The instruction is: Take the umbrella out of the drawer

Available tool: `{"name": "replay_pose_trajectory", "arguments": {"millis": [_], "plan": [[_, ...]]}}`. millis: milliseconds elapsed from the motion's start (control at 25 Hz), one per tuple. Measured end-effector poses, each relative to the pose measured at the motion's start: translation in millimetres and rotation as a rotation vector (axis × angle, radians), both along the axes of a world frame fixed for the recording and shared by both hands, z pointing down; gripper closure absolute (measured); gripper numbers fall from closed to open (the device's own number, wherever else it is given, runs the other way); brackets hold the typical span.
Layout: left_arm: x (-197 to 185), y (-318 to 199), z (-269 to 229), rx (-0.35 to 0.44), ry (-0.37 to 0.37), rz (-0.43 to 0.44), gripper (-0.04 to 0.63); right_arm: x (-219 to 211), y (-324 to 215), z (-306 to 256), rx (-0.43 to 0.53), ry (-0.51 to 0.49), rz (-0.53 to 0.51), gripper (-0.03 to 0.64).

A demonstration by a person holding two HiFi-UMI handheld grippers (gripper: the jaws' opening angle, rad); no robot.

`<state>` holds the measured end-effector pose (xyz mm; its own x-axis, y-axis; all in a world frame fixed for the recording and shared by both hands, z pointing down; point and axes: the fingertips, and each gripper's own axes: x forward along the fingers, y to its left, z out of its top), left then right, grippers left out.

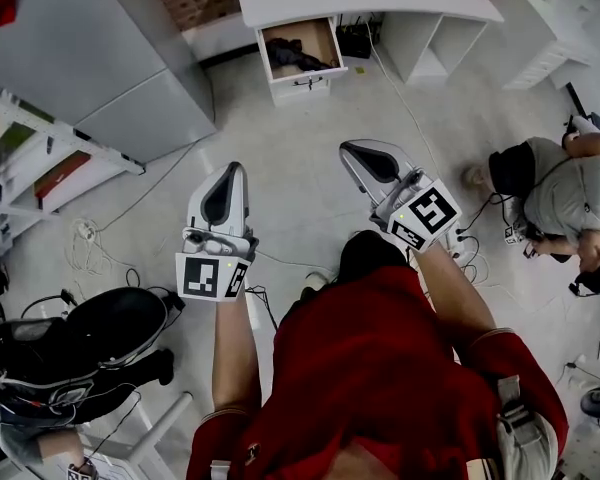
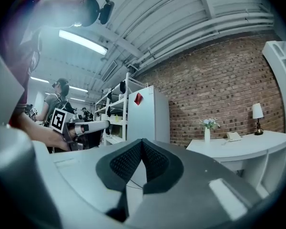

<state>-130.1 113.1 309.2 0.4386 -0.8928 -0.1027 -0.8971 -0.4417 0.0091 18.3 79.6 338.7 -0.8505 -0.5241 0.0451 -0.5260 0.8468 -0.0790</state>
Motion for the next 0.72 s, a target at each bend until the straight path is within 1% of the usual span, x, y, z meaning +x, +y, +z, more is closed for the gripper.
{"name": "replay_pose_trajectory", "arguments": {"millis": [160, 360, 480, 600, 720], "plan": [[-5.5, -8.3, -0.6, 0.005, -0.005, -0.002, 0.594, -0.6, -14.2, 3.2, 0.003, 0.015, 0.014, 0.604], [-21.0, -55.4, 5.3, 0.011, -0.020, -0.011, 0.594, -12.8, -69.1, 18.7, 0.023, 0.035, 0.022, 0.604], [-24.7, -102.8, 14.9, 0.013, -0.031, -0.024, 0.594, -15.5, -122.9, 32.3, 0.038, 0.051, 0.021, 0.604], [-30.8, -174.0, 30.3, 0.006, -0.048, -0.049, 0.594, -19.4, -200.7, 54.9, 0.047, 0.077, 0.014, 0.604], [-37.9, -242.3, 44.1, 0.005, -0.059, -0.064, 0.594, -23.7, -274.9, 77.1, 0.055, 0.124, 0.022, 0.604]]}}
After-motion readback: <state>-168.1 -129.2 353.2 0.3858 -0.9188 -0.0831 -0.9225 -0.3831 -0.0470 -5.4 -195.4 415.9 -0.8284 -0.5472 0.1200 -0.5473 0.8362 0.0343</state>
